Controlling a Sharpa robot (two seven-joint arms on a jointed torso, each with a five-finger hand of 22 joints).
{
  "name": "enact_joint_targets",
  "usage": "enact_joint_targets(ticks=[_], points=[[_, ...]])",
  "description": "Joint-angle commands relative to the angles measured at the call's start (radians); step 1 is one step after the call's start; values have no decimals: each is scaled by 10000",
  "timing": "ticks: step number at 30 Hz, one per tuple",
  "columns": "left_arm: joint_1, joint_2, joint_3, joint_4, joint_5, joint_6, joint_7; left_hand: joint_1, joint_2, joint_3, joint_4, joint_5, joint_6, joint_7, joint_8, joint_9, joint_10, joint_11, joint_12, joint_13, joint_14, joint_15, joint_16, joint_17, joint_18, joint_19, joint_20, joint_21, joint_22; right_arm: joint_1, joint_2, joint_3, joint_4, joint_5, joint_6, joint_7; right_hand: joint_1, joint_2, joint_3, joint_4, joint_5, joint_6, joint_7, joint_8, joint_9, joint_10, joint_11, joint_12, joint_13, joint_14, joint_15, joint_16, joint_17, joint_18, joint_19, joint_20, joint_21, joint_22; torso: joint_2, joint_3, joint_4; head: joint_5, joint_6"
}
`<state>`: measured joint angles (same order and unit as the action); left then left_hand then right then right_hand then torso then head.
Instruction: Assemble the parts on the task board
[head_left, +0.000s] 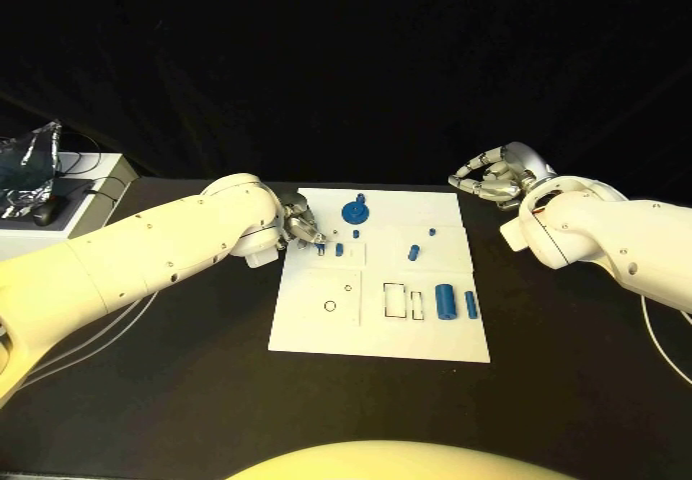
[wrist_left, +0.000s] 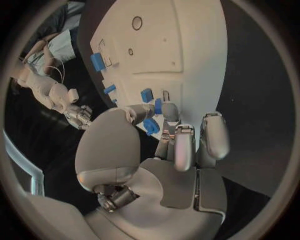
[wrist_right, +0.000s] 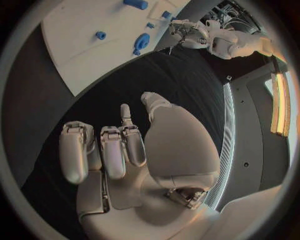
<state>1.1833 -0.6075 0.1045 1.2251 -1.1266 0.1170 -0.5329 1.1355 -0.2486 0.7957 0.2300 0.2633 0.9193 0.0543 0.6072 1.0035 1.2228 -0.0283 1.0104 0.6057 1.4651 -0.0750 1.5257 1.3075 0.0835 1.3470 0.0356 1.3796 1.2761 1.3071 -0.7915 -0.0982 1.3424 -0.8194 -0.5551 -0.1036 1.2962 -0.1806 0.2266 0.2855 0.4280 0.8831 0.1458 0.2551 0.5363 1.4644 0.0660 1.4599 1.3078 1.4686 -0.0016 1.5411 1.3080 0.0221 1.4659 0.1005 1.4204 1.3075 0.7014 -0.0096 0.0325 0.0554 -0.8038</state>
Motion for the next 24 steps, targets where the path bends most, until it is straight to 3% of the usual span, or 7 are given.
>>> enact_joint_targets(ticks=[1, 5, 24], points=[[-12, 35, 4, 38, -373, -56, 90, 5, 138, 1592, -1540, 17, 89, -123, 30, 587, 67, -22, 50, -9, 744, -91, 42, 1435, -57, 22, -41, 44, -3, -3, 4, 4, 8, -172, 140, 96, 24, -97, 80, -2, 31, -76, 5, 62, 9, -26, -21, -31, 1588, 789, -75, -54, 1715, 142, 407, -62, -36, 1781, 0, 13, 6, 4, -56], [-23, 58, -17, 40, -478, 108, 101, -13, 125, 1623, -1560, 12, 96, -127, 37, 600, 77, -28, 52, -10, 753, -95, 54, 1470, -57, 24, -46, 45, -2, -3, -2, 4, 12, -175, 139, 93, 30, -103, 94, -5, 35, -78, 2, 63, 20, -25, -23, -36, 1583, 792, -78, -51, 1726, 138, 414, -65, -26, 1788, -4, -5, 19, -2, -88], [-30, 183, -146, -101, -809, 505, 151, -25, 115, 1643, -1574, 7, 99, -130, 41, 609, 75, -32, 39, -35, 759, -98, 61, 1492, -55, 18, -48, 40, -10, -4, -6, 4, 26, -183, 150, 90, 30, -103, 94, -5, 35, -78, 2, 63, 20, -25, -23, -36, 1583, 792, -78, -51, 1726, 138, 414, -65, -26, 1788, -15, -2, 19, 2, -155]])
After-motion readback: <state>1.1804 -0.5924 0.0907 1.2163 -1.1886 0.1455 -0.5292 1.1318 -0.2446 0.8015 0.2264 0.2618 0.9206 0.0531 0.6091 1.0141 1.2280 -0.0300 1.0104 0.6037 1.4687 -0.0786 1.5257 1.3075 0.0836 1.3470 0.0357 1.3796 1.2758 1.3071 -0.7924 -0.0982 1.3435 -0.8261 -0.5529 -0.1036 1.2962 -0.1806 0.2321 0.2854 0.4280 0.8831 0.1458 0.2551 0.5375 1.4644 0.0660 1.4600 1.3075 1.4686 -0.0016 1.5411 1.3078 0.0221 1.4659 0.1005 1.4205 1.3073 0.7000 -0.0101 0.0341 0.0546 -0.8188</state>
